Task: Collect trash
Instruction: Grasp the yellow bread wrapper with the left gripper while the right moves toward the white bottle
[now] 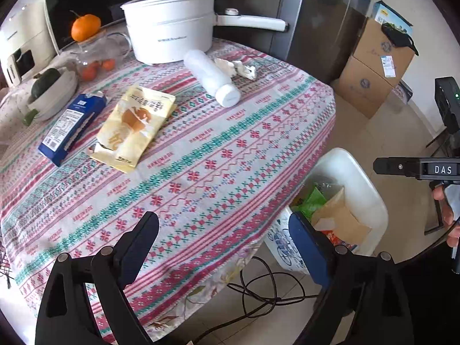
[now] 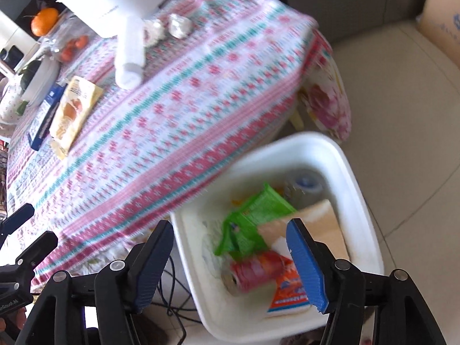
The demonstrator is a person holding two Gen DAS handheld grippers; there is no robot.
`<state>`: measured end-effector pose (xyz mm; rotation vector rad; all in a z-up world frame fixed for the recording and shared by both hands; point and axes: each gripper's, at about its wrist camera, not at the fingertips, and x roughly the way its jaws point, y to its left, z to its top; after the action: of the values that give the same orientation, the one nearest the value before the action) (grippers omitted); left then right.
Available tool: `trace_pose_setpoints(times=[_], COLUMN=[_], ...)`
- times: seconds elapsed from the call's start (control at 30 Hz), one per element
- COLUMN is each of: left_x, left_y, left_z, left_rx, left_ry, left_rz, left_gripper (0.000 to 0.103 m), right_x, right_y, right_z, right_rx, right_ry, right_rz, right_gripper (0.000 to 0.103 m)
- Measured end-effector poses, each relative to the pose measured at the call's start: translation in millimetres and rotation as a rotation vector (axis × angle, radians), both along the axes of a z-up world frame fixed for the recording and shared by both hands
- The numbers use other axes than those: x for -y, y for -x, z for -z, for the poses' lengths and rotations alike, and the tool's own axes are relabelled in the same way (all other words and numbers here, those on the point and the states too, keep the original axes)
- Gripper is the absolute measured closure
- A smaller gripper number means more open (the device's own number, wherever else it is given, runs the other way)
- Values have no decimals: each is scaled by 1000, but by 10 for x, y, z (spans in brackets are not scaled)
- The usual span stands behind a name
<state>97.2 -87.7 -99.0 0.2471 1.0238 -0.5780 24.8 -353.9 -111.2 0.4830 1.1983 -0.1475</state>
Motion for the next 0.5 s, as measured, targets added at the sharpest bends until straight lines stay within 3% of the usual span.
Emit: trace_pose_setpoints(times=[0.5], left_x=[-463], left_y=[-540], left_z=[36], left_rx=[62], left_ry=[-62], left_rz=[-158], left_gripper=[0], right_x=[-551], right_y=[-668], right_z=[-201], right_rx=[66], right_ry=[67], right_rz=[-100], right_gripper=[30])
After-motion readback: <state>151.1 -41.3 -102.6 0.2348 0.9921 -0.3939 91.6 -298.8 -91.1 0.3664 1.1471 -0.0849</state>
